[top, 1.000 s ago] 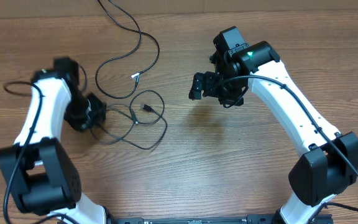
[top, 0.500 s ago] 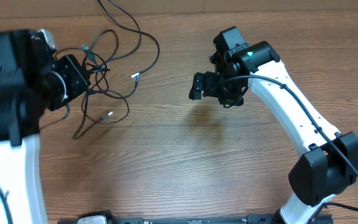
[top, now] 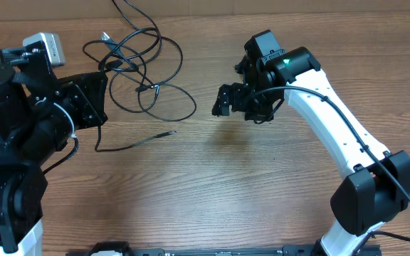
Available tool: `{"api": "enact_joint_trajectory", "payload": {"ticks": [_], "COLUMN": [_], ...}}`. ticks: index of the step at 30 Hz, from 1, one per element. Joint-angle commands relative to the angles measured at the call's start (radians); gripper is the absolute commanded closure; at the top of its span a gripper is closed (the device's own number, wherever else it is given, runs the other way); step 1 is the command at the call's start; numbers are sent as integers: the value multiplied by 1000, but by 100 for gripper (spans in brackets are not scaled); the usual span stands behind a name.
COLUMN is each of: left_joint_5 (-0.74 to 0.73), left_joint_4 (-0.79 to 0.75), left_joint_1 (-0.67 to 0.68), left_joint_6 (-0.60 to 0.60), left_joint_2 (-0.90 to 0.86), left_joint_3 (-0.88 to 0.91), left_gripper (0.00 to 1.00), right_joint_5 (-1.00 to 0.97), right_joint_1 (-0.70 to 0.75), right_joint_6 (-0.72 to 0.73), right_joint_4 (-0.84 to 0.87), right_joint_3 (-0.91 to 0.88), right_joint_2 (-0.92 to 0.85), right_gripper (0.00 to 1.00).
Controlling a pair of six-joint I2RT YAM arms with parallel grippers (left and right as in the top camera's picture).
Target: Untangle cables
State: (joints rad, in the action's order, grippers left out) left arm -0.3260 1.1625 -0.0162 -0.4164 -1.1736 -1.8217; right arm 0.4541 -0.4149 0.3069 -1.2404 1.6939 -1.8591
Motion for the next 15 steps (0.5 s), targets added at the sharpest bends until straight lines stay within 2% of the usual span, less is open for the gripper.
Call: {"api": "enact_joint_trajectory", "payload": {"ticks": [1, 4, 9, 15], "left_joint_5": [3, -39, -82, -219], "left_joint_4": [-2, 22, 124, 156], "left_joint_1": [4, 4, 4, 4], "left_joint_6": [-51, -106, -190, -194], "left_joint_2": [-9, -14, -29, -36], "left_joint_3": [-18, -17, -17, -17], "left_gripper": [96, 96, 96, 96], "right_joint_5": [163, 283, 562, 589], "right_joint_1": [-5, -1, 0, -9], "right_joint_6": [-74, -154, -365, -399], "right_joint_4": [6, 6, 20, 69], "right_joint_3": [-5, -4, -4, -4], "right_joint_2": [-2, -2, -2, -2], "right_gripper": [10, 2, 0, 0]}}
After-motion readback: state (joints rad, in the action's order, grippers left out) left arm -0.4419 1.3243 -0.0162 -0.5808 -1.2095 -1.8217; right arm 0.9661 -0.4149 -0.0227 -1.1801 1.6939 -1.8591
